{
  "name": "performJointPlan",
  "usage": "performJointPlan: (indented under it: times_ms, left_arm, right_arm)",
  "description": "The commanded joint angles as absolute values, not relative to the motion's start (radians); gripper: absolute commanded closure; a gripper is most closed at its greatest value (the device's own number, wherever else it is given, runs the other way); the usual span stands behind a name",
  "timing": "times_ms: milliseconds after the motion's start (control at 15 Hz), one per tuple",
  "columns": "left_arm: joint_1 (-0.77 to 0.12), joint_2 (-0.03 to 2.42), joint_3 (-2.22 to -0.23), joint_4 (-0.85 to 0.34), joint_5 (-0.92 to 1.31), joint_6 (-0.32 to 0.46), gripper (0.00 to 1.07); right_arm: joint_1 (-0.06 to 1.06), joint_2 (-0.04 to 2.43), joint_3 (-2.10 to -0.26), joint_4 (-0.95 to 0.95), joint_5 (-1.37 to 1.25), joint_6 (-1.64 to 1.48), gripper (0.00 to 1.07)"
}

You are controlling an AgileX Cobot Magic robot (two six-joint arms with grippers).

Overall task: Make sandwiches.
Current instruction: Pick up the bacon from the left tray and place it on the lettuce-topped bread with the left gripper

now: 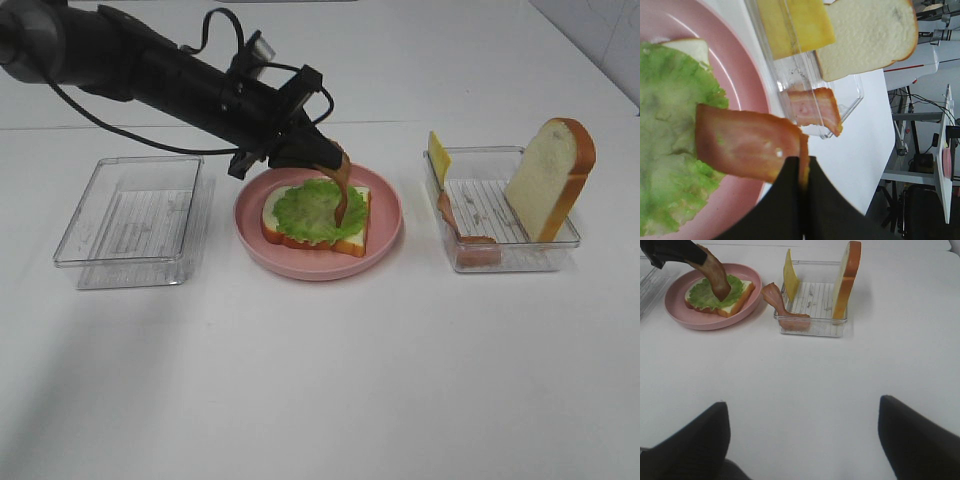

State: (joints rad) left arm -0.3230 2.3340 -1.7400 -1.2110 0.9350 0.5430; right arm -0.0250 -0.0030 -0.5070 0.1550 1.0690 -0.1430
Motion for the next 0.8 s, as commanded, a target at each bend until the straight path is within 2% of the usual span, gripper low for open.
performJointPlan:
  times_ms: [67,200,267,333,467,600,733,800]
  left_arm:
    - [-0.330,2.356,-1.743,-1.232,0.930,0.549,1.07]
    - [-0.328,2.358,-1.743,-1.230,0.930,0.549,1.07]
    - [-0.328,2.358,-1.743,-1.279,0.956,0.555,1.07]
    - [-0.329,2.358,-1.751,-1.358,0.985,0.604,1.07]
    - [-0.330,2.358,-1.771,-1.459,0.989,0.644,1.07]
    - [-0.329,2.359,-1.773,-1.438,0.970,0.642,1.07]
    - [-0.329,2.362,-1.773,-1.349,0.970,0.628,1.07]
    - [-0.329,2.365,-1.773,-1.294,0.967,0.592,1.07]
  right_arm:
    - [-0.031,-0.017,-0.505,0.159,1.061,-0.137,0.30]
    - [-0.031,-0.017,-0.505,0.159,1.061,-0.137,0.30]
    - [-0.031,-0.017,-0.505,0.159,1.061,-0.137,0.30]
    - [-0.031,-0.017,-0.505,0.159,1.061,-0.137,0.30]
    - [-0.031,-0.017,-0.505,0.159,1.061,-0.137,0.30]
    - [-0.031,-0.017,-0.505,0.159,1.061,-0.137,0.30]
    - [-0.031,-0.017,-0.505,0.159,1.061,-0.137,0.30]
    - [-0.031,-0.017,-0.505,0.159,1.061,-0.137,0.30]
